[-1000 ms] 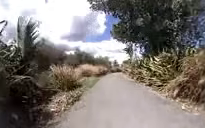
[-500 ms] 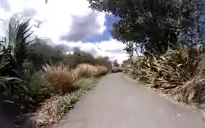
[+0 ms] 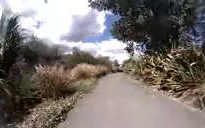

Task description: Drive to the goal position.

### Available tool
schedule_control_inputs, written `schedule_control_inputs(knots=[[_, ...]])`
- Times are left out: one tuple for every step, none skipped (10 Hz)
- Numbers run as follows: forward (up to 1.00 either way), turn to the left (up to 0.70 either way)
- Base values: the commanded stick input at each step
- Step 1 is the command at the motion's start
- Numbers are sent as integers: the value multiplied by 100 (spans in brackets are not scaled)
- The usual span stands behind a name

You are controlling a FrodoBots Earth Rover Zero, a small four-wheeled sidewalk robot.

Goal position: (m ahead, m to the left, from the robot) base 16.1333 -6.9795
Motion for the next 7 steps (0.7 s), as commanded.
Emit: schedule_control_inputs(knots=[[85, -5], [85, -5], [85, -6], [85, -6], [85, -6], [85, -6], [85, -6]])
